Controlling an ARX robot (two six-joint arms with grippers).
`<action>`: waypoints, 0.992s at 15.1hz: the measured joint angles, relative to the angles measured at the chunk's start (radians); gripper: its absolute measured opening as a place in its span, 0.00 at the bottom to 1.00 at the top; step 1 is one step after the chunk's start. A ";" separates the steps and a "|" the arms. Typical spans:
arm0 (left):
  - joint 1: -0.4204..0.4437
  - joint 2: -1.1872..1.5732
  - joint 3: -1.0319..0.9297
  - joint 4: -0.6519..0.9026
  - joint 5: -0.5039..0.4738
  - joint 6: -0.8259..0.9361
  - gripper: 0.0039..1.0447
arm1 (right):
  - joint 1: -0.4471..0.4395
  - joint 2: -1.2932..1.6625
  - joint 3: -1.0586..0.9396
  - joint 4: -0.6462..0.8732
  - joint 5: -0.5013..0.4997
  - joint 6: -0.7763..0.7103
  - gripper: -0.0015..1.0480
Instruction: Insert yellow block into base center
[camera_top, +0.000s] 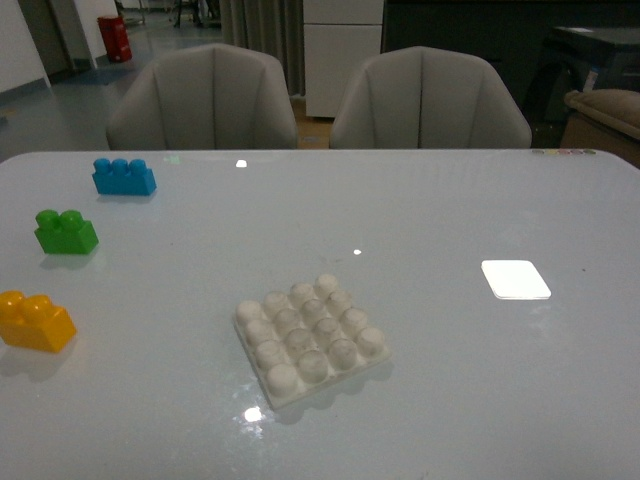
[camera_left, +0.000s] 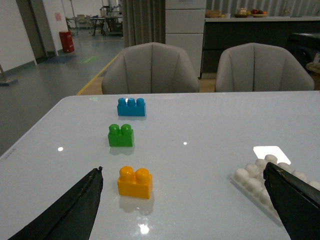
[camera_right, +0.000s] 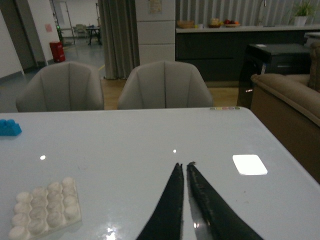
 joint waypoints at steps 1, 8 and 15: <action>0.000 0.000 0.000 0.000 0.000 0.000 0.94 | 0.000 -0.041 -0.012 0.012 0.000 -0.005 0.01; 0.000 0.000 0.000 0.001 0.000 0.000 0.94 | 0.000 -0.156 -0.178 0.033 0.000 -0.011 0.02; 0.000 0.000 0.000 0.000 0.000 0.000 0.94 | 0.000 -0.157 -0.178 0.033 0.000 -0.011 0.02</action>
